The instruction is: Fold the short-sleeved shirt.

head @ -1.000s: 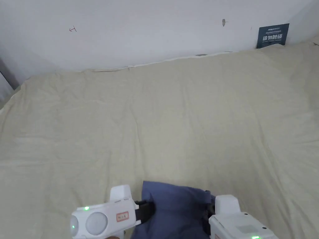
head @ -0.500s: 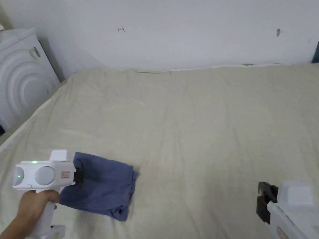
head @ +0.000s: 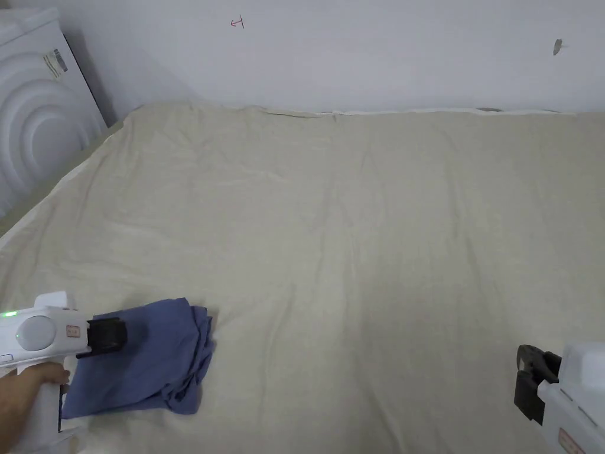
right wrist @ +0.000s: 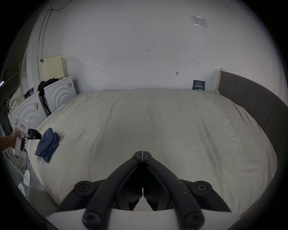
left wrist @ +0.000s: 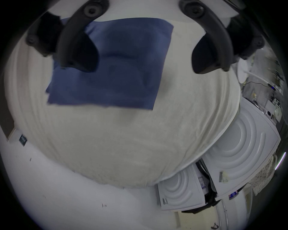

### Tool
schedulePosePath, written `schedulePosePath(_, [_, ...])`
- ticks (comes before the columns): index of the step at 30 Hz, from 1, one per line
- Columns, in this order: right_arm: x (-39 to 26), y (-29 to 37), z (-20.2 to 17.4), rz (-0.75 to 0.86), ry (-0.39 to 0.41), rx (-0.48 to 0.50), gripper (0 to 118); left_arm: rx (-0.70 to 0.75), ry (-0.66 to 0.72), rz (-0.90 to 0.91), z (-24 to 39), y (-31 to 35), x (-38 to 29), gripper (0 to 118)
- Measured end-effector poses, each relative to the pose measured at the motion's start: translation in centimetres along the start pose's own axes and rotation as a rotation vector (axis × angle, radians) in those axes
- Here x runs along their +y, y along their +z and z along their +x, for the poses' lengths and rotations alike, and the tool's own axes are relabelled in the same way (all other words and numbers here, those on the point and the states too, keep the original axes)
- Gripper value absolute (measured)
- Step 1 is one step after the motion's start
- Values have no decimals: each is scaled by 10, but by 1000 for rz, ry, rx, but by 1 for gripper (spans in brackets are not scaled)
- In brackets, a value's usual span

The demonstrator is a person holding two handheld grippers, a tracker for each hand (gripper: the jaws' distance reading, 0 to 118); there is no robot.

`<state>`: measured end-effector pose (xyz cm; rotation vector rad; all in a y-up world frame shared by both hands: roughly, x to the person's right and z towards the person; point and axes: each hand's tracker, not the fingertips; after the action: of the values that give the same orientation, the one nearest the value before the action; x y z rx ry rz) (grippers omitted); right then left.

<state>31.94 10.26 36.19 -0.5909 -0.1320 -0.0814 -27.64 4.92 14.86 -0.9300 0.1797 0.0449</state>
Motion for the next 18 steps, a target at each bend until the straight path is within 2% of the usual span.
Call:
schedulePosePath(1, [1,1,1,4,-3,-4,1,-9,17,32,-1,4,-1,112])
schedulePosePath(3, [4,6,5,14,-6,-10,1,-17,31,58,8,21,1,112])
schedulePosePath(6, [12,17,15,56,-19,-20,1,-68,27,199,22,59,-2,112])
schedulePosePath(7, [16,22,19,74,-23,-25,1,-82,15,255,48,89,13,112])
schedulePosePath(13, [49,61,51,220,-21,-71,1,-157,-62,563,129,196,6,110])
schedulePosePath(18, [75,100,79,355,-2,-132,2,-243,-129,777,198,246,-5,110])
